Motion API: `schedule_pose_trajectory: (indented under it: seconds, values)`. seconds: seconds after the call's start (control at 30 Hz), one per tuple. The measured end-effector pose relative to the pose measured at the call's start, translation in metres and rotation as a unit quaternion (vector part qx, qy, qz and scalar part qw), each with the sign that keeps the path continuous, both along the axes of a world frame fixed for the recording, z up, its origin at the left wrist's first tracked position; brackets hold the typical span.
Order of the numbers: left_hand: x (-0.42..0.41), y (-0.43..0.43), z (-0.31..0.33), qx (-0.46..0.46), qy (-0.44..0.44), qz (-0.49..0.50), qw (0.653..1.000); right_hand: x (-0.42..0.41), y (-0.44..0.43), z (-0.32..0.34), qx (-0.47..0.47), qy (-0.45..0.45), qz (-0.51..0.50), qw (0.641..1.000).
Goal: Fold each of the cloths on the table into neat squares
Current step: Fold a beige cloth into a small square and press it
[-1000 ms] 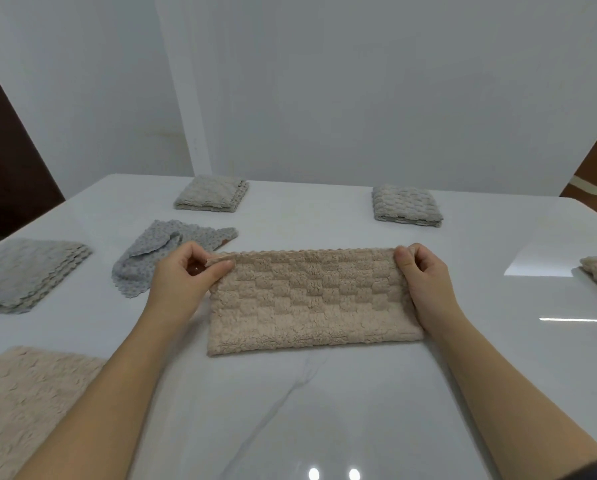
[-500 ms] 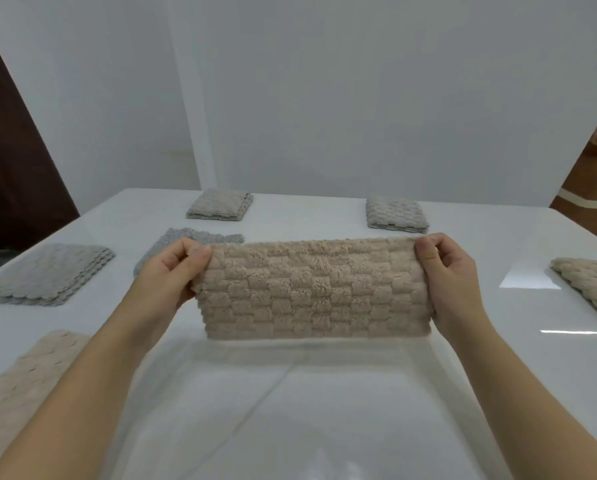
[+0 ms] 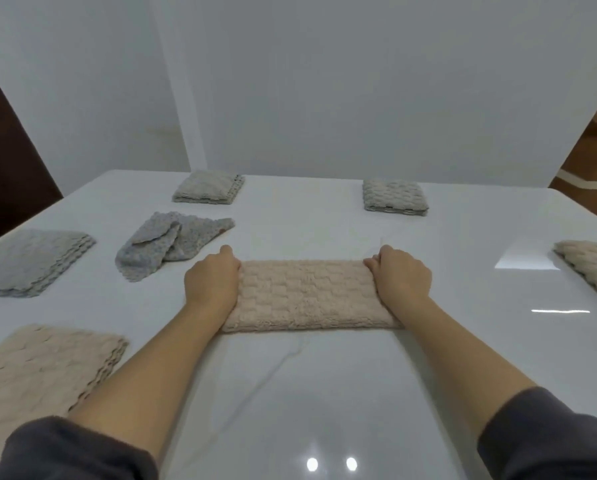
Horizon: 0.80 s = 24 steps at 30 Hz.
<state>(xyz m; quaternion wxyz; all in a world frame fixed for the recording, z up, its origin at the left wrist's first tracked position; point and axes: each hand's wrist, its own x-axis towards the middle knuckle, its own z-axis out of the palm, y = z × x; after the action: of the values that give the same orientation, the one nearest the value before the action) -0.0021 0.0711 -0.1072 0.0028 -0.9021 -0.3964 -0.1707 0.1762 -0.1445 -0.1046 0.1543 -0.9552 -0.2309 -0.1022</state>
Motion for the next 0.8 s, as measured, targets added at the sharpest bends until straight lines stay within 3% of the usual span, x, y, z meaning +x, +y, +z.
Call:
schedule_pose_trajectory:
  seconds: [0.2,0.3,0.43,0.53,0.8]
  values:
    - [0.003,0.001,0.011,0.059,-0.003,0.002,0.998,0.008,0.002,-0.015,0.021,-0.079,-0.001,0.997]
    - [0.022,-0.037,0.031,-0.009,-0.031,-0.136,0.990,0.010,0.004,-0.018,0.010,-0.077,0.022,0.997]
    - [0.050,-0.097,0.018,-0.109,0.053,-0.282,0.952,0.011,0.000,-0.018,0.015,-0.035,0.028,0.999]
    - [0.048,-0.090,-0.003,-0.130,0.096,-0.247,0.955,0.012,-0.001,-0.016,-0.002,-0.028,0.022,0.999]
    - [-0.010,-0.026,-0.013,-0.135,0.101,-0.153,0.974,0.010,-0.002,-0.013,-0.001,-0.002,0.016,1.000]
